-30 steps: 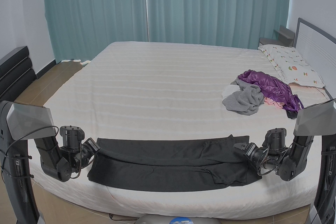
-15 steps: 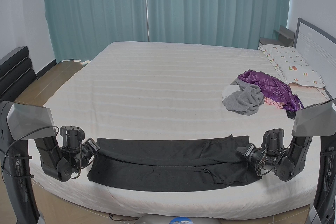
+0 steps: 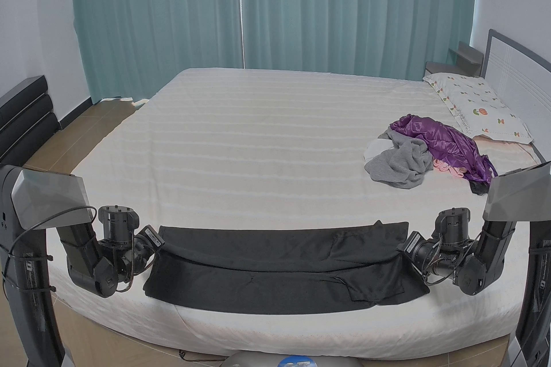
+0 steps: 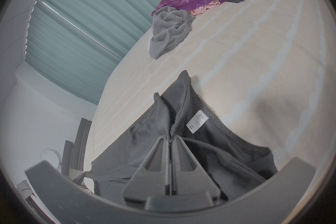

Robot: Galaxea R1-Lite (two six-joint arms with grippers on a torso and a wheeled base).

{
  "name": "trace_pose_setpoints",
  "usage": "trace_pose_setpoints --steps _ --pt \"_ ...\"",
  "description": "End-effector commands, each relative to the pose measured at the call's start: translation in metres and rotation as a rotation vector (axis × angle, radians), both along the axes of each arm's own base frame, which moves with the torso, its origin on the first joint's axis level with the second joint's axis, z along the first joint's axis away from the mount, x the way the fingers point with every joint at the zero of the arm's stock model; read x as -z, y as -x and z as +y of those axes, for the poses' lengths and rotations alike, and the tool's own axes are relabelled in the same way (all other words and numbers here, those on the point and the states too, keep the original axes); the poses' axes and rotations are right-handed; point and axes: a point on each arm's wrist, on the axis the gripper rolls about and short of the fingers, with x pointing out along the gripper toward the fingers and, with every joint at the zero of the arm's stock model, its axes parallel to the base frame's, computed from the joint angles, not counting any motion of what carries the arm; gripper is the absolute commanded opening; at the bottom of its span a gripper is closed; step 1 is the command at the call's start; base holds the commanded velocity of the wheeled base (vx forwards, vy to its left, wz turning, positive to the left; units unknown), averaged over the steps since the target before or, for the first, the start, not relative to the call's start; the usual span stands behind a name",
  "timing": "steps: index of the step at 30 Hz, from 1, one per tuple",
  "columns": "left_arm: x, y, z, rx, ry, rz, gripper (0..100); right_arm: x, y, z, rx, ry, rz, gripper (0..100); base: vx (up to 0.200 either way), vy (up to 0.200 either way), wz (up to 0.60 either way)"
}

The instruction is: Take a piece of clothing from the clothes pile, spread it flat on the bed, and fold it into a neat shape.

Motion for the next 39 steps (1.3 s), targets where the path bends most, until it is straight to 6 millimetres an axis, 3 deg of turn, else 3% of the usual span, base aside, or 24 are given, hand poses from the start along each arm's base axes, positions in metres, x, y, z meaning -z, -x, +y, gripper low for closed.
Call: trace_pose_setpoints --steps 1,3,4,19,20,28,39 --pt "0.001 0.000 0.000 0.000 0.000 0.002 0 0.001 0.002 -0.001 0.000 0.002 0.008 0 0.000 0.000 0.00" --pt "0.001 0.000 0.000 0.000 0.000 0.001 0 0.003 0.001 -0.001 0.001 0.004 0.012 0 0.000 0.000 0.00" --pt "0.001 0.000 0.000 0.000 0.000 0.001 0 0.003 0.001 -0.001 0.001 0.004 0.012 100 0.000 0.000 0.00" --pt "0.000 0.000 0.000 0.000 0.000 -0.001 0 -0.014 0.001 0.002 -0.011 -0.011 -0.041 100 0.000 0.000 0.00" --pt "0.000 0.000 0.000 0.000 0.000 -0.001 0 -0.012 0.001 0.003 -0.014 -0.010 -0.035 0 0.000 0.000 0.00" --pt "-0.002 0.000 0.000 0.000 0.000 -0.007 0 0.002 0.000 0.002 -0.013 0.003 0.004 0 0.000 0.000 0.00" --pt "-0.005 0.000 0.000 0.000 0.000 -0.016 0 -0.015 -0.006 -0.004 0.015 -0.012 -0.053 0 0.000 0.000 0.00"
